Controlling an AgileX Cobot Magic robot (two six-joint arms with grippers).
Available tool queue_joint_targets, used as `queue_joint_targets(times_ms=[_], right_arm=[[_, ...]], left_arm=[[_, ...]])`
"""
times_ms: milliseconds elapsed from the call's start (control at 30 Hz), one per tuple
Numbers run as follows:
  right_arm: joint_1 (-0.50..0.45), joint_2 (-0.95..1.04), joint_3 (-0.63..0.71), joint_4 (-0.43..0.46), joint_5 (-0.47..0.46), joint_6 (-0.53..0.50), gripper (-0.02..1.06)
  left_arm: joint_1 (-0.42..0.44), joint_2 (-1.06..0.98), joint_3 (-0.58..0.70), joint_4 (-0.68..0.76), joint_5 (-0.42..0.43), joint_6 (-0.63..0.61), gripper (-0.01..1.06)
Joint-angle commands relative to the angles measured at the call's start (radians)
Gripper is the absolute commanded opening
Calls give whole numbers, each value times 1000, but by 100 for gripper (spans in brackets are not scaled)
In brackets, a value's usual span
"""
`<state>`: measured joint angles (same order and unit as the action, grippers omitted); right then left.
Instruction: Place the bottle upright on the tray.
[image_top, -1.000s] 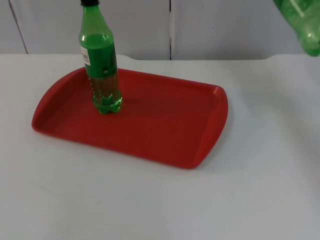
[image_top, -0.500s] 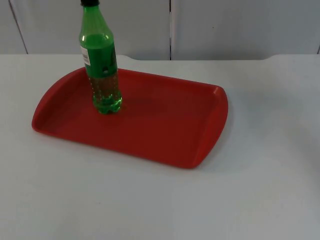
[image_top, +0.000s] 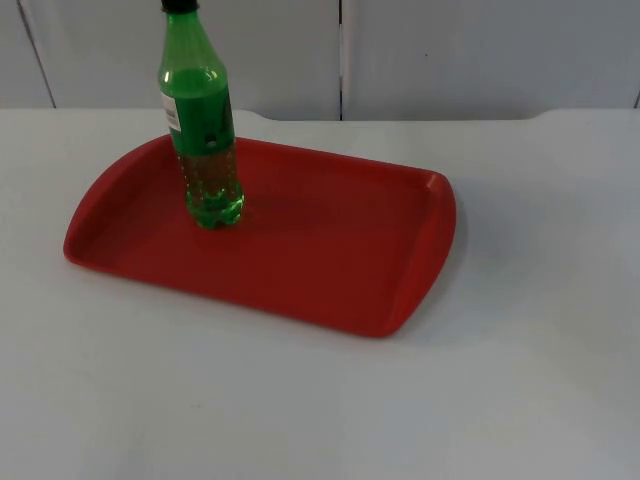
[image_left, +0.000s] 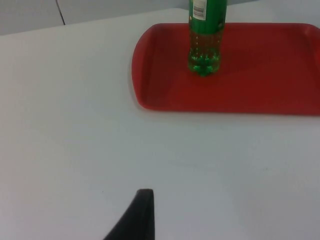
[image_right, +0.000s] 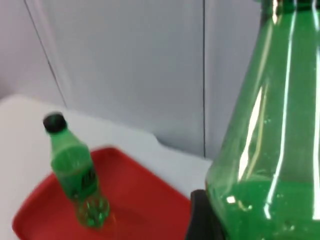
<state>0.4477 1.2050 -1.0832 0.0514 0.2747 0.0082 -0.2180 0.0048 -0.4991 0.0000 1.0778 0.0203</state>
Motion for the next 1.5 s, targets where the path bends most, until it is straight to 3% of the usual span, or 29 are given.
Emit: queue_joint_targets(times_ms=[0, 67, 100, 200, 233, 333, 367, 500, 633, 900, 1067, 1200, 1467], right_arm=[[6, -43, 95, 23, -181, 9, 0], [6, -75, 253, 29, -455, 9, 0], [6, -78, 310, 29, -536, 9, 0], [6, -80, 419, 25, -732, 11, 0], [6, -80, 419, 25, -732, 11, 0], [6, -80, 499, -140, -894, 40, 0], [6, -80, 499, -140, -894, 40, 0], [6, -80, 506, -405, -936, 170, 0], [6, -80, 508, -426, -936, 227, 0], [6, -39, 508, -470, -1010, 226, 0], [6, 73, 508, -492, -1126, 226, 0], [6, 235, 508, -455, -1339, 226, 0], [6, 460, 451, -416, -1397, 199, 0]], left_arm=[[-1, -5, 4, -7, -2, 1, 105], [-1, -5, 4, -7, -2, 1, 105], [-1, -5, 4, -7, -2, 1, 105], [-1, -5, 4, -7, -2, 1, 105], [-1, -5, 4, -7, -2, 1, 105], [-1, -5, 4, -7, -2, 1, 105], [-1, -5, 4, -7, -2, 1, 105], [-1, -5, 4, -7, -2, 1, 105], [-1, -5, 4, -7, -2, 1, 105], [-1, -5, 4, -7, -2, 1, 105], [-1, -5, 4, -7, -2, 1, 105], [-1, -5, 4, -7, -2, 1, 105], [-1, -5, 4, -7, -2, 1, 105]])
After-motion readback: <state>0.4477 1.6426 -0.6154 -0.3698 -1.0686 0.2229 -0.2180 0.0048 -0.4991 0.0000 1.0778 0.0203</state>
